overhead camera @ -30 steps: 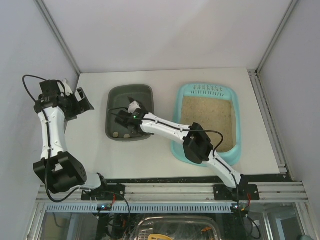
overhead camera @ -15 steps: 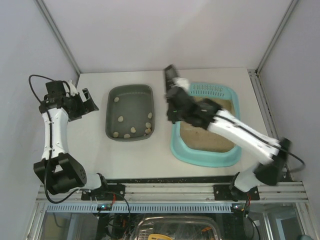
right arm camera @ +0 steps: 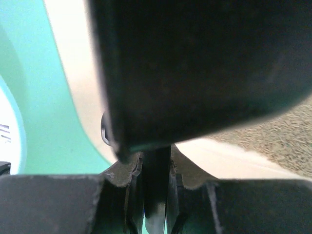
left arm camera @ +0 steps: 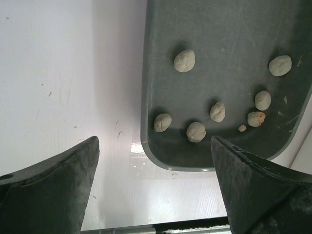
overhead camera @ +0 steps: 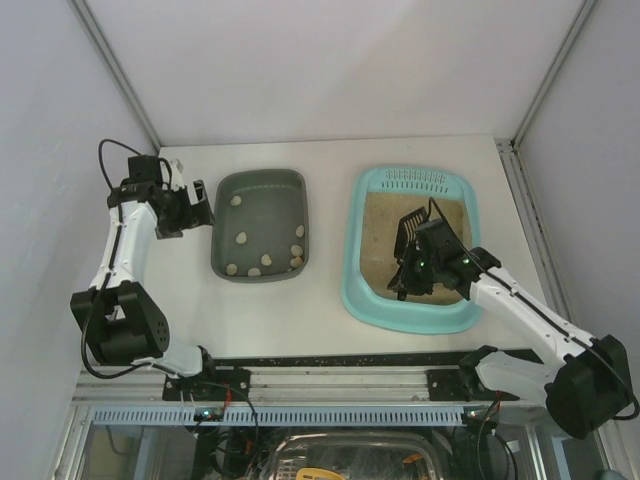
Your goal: Clean the litter box
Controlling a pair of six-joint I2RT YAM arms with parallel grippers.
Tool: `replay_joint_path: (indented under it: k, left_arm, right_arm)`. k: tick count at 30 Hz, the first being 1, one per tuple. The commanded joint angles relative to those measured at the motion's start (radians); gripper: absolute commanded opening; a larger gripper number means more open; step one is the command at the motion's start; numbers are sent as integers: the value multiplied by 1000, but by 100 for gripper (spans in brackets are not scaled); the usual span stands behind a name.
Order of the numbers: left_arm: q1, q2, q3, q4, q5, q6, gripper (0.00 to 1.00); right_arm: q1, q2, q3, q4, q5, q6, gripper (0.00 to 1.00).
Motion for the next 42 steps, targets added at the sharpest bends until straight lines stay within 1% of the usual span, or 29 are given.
replay_joint_path:
  k: [1,6,11,18,21,23,25,26,27,28,29,32,35,39,41,42]
  left_arm:
    - [-16,-10,55,8,-14,13,100]
    - [-18,-33,19,25,-17,14,100]
    - [-17,-40,12,25,-29,21,100]
    - [-19,-44,1,31,-26,18,100]
    - [-20,-44,3,32,-28,17,100]
    - [-19,-45,-3,39,-18,8,100]
    - [-21,-45,-7,43,-9,3,100]
    - [-23,-46,-7,43,-7,3,100]
    - [-24,-44,-6,43,-9,4,100]
    - [-26,-43,-5,43,-9,6,100]
    - [-26,-40,-3,41,-10,8,100]
    - [-30,-37,-9,39,-7,13,100]
    - [-49,-44,-33,42,-10,21,100]
    - [-94,-70,-69,51,-48,40,100]
    - [-125,-86,-84,52,-70,52,100]
    - [-141,-93,-90,52,-84,58,100]
  right_arm:
    - [-23,34,38,89,-106,-7,0]
    - [-53,157,48,118,-192,-36,0]
    - [-63,267,88,95,-156,-84,0]
    - [-116,388,142,86,-140,-184,0]
    - [-124,414,166,54,-129,-213,13]
    - [-124,416,184,14,-99,-228,31]
    - [-123,404,197,-19,-58,-241,54]
    - [-124,396,203,-34,-36,-246,67]
    - [-125,386,211,-48,-17,-250,70]
    - [-125,374,220,-66,1,-258,87]
    - [-126,367,232,-82,21,-263,98]
    - [-111,318,310,-160,96,-271,100]
    - [-72,244,462,-242,184,-269,100]
    - [-31,193,644,-346,212,-201,100]
    - [-1,164,693,-383,286,-141,100]
    - [3,141,697,-387,297,-119,100]
